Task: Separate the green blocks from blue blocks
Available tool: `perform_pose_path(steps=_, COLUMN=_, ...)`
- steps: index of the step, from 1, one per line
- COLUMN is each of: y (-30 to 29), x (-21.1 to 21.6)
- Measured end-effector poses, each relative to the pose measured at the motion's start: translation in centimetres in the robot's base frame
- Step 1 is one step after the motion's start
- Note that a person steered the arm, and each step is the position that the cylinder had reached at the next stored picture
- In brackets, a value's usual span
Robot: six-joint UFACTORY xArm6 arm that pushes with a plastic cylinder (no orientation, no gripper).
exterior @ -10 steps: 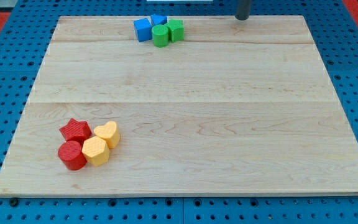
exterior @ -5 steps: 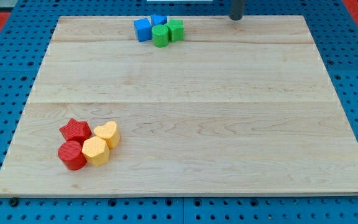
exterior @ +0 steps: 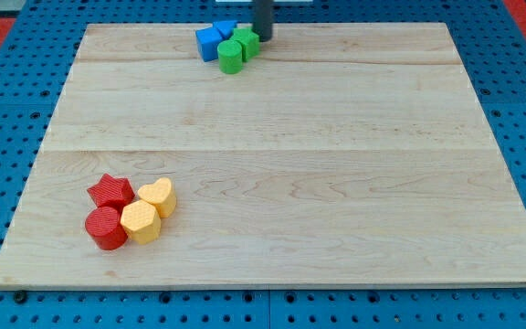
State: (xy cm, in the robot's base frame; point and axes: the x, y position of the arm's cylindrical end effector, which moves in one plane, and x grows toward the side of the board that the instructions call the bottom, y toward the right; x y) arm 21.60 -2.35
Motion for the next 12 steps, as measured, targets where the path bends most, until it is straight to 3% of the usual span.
perform_pose_path(steps=2, y=-3.8, x=1.2)
perform_pose_path(steps=4, y=-11.9, x=2.1)
perform_pose_path(steps=8, y=-7.2, x=9.5)
perform_pose_path(steps=9, y=-15.0, x=9.4)
perform_pose_path(steps=10, y=-16.0, x=8.2)
perform_pose_path(steps=12, y=-9.0, x=6.5)
